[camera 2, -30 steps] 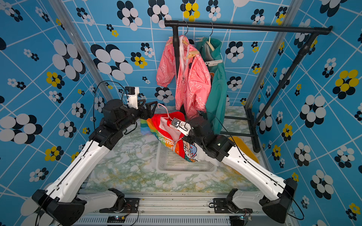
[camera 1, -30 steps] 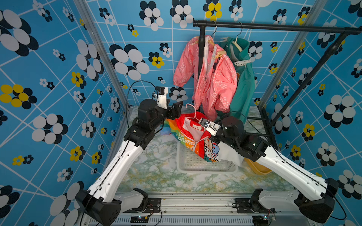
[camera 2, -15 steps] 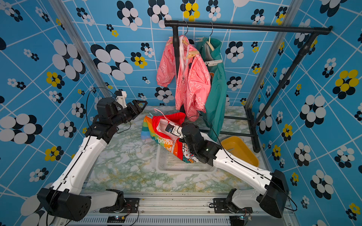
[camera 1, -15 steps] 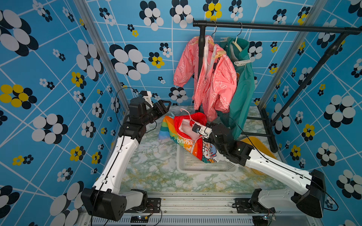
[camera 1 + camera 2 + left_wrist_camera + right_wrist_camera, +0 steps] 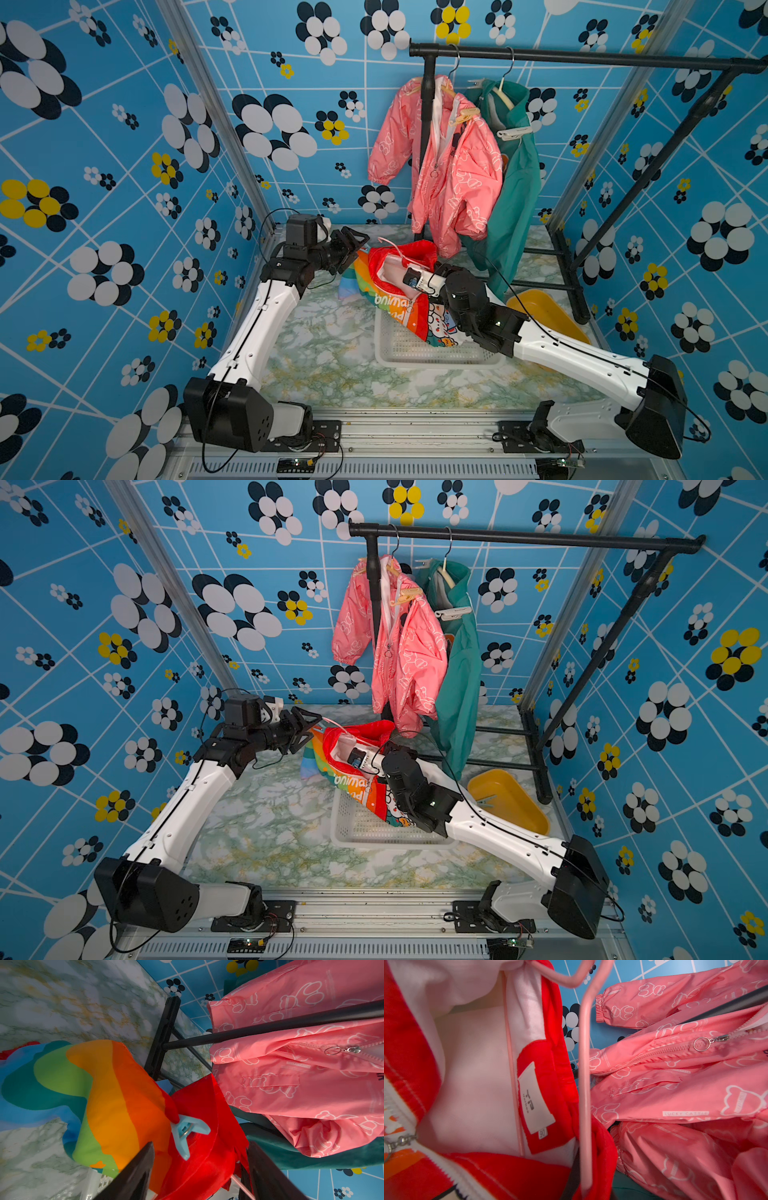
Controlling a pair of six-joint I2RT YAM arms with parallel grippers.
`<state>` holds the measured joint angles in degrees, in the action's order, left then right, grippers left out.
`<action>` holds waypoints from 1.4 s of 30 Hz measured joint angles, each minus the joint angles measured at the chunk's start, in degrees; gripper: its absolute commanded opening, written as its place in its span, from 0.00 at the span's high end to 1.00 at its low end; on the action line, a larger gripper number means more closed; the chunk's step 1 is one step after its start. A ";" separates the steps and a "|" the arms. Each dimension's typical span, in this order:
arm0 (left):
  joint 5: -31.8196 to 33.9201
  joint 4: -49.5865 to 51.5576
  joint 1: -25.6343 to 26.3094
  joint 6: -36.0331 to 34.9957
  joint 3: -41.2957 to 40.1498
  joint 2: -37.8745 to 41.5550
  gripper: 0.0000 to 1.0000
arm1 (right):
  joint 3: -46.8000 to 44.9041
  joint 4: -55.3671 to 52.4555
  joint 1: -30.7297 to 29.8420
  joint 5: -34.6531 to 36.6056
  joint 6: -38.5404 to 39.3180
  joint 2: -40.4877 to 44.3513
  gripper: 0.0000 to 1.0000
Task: Remove the clothespins securing jackets to the hanger
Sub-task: Remove the clothespin from the hanger.
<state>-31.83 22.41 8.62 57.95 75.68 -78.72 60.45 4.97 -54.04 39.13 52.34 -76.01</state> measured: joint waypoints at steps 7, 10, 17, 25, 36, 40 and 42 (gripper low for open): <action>-2.01 -1.86 -0.07 4.02 -0.35 -3.78 0.55 | 0.00 0.44 -0.81 0.31 0.68 -0.02 1.00; -3.06 -3.13 -0.04 5.29 -0.63 -5.25 0.56 | 0.00 0.44 -0.81 0.87 0.85 -0.04 1.00; -3.32 -3.04 -0.11 5.46 -0.61 -5.62 0.56 | 0.02 0.35 -0.85 2.54 0.83 -0.74 1.00; -3.08 -2.75 -1.53 5.62 -0.57 -5.55 0.64 | 0.02 0.37 -0.96 3.87 0.87 -2.16 1.00; -3.56 -2.80 -1.81 6.69 -0.57 -5.55 0.71 | 0.02 0.37 -0.96 4.09 0.87 -2.60 1.00; -3.96 -3.19 -1.81 7.48 -0.59 -5.57 0.80 | 0.02 0.39 -0.94 4.52 0.85 -2.60 1.00; -4.31 -3.28 -1.81 7.50 -0.59 -5.64 0.81 | 0.02 0.37 -0.96 4.68 0.87 -2.60 1.00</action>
<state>-36.14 19.14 6.81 65.45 75.09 -84.36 60.47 5.34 -55.00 43.81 53.21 -78.61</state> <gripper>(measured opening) 0.201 0.081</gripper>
